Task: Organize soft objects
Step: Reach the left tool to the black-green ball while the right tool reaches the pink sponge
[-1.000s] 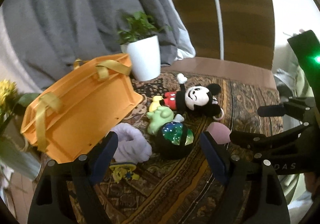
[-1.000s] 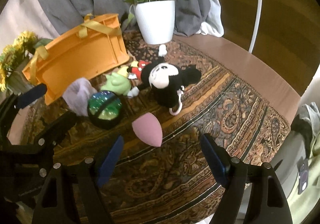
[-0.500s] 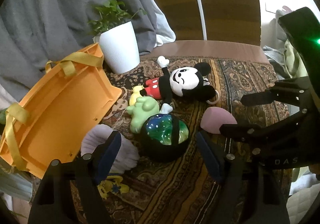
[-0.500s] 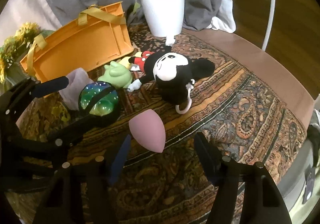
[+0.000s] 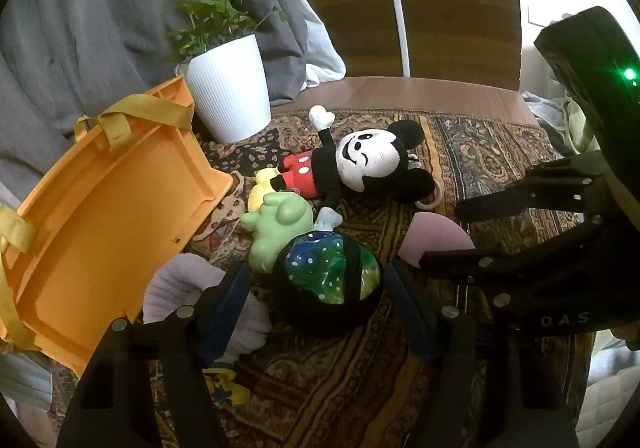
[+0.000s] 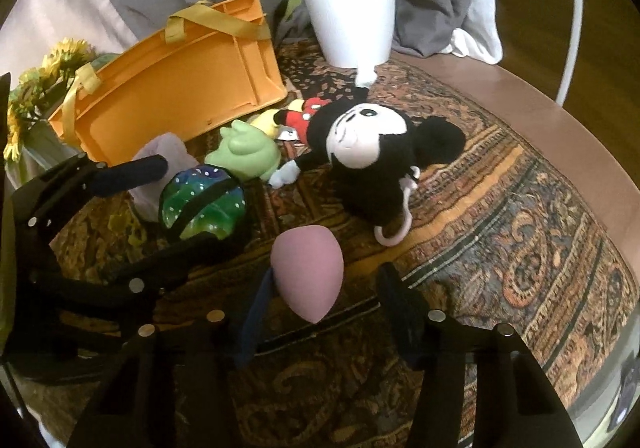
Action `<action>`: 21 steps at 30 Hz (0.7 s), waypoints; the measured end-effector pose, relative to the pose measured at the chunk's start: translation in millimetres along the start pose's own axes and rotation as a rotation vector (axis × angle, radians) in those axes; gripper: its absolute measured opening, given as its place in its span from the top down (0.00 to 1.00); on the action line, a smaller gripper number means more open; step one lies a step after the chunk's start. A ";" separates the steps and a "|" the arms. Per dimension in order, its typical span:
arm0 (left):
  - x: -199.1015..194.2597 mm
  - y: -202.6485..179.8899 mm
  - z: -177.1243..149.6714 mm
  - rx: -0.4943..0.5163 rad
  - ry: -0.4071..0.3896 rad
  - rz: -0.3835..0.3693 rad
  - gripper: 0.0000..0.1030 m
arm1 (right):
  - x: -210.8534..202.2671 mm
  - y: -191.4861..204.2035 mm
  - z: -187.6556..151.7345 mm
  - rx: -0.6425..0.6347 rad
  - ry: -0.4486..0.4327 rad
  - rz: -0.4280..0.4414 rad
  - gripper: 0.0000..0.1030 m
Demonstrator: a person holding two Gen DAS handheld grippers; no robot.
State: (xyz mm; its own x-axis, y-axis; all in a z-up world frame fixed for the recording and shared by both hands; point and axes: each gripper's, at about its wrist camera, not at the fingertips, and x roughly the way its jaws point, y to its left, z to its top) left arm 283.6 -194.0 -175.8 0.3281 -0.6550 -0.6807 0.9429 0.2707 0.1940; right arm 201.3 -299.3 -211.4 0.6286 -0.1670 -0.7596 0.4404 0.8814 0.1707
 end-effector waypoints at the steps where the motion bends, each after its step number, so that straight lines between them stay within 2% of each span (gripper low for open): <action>1: 0.8 0.5 0.1 -0.002 0.001 -0.005 0.36 | 1.1 -0.3 1.1 -0.001 0.003 0.009 0.47; 6: 5.1 0.7 1.1 -0.014 0.015 -0.047 0.43 | 7.6 -0.7 3.7 0.000 0.026 0.058 0.54; 12: 6.2 0.7 1.2 -0.022 0.013 -0.039 0.44 | 9.9 4.0 3.4 -0.014 0.033 0.090 0.64; 21: -3.0 -1.2 -1.8 -0.108 0.024 -0.005 0.44 | 0.9 4.3 2.8 -0.031 0.027 0.084 0.65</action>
State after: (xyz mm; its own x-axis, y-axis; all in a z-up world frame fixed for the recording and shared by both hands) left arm 281.4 -191.1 -175.2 0.3204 -0.6396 -0.6988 0.9325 0.3428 0.1138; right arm 205.6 -296.9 -209.5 0.6452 -0.0802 -0.7598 0.3666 0.9050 0.2158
